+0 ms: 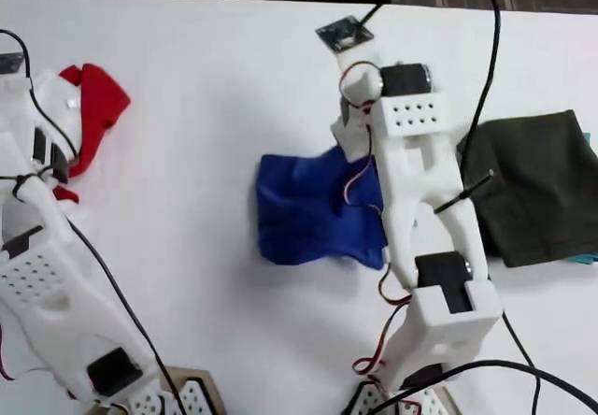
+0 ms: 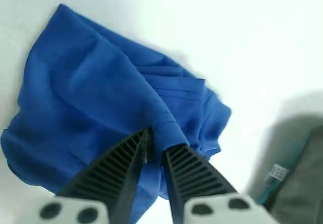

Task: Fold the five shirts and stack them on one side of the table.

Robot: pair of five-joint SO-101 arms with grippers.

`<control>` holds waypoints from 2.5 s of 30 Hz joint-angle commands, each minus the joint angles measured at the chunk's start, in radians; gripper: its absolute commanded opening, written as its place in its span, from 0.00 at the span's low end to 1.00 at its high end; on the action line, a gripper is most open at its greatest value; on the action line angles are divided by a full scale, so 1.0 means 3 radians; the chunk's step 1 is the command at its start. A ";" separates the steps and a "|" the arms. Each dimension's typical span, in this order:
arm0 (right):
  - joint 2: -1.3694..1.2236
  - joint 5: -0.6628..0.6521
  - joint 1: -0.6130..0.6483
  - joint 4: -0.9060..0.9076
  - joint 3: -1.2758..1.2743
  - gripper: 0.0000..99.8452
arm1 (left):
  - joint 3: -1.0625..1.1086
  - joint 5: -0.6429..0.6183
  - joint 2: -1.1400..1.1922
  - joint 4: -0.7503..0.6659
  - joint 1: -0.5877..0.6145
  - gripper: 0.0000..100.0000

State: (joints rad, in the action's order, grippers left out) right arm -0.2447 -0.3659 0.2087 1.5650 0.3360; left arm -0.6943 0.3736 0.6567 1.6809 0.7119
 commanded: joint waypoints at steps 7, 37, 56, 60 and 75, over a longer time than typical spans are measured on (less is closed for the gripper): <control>0.0207 -0.0199 -0.0263 -0.0003 0.0522 0.02 | -0.0013 0.0015 -0.0240 -0.0031 -0.0036 0.18; -0.0560 -0.0783 -0.0724 -0.0274 0.0476 0.35 | -0.0013 0.0031 -0.0245 0.0097 -0.0194 0.18; 0.1803 -0.0808 -0.0939 -0.0652 -0.2762 0.32 | -0.0018 -0.0358 -0.0189 -0.0169 -0.2394 0.18; 0.2417 -0.0808 -0.0985 -0.1210 -0.3790 0.32 | -0.0013 -0.0701 -0.0026 -0.0266 -0.2639 0.18; 0.2299 -0.0777 -0.0985 -0.1803 -0.4286 0.26 | -0.0355 -0.1084 0.0542 -0.0292 -0.3166 0.18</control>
State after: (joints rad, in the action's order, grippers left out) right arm 0.4780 -0.6022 -0.0783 1.0510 -0.9513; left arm -0.7373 0.0514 0.8132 1.6072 -0.2010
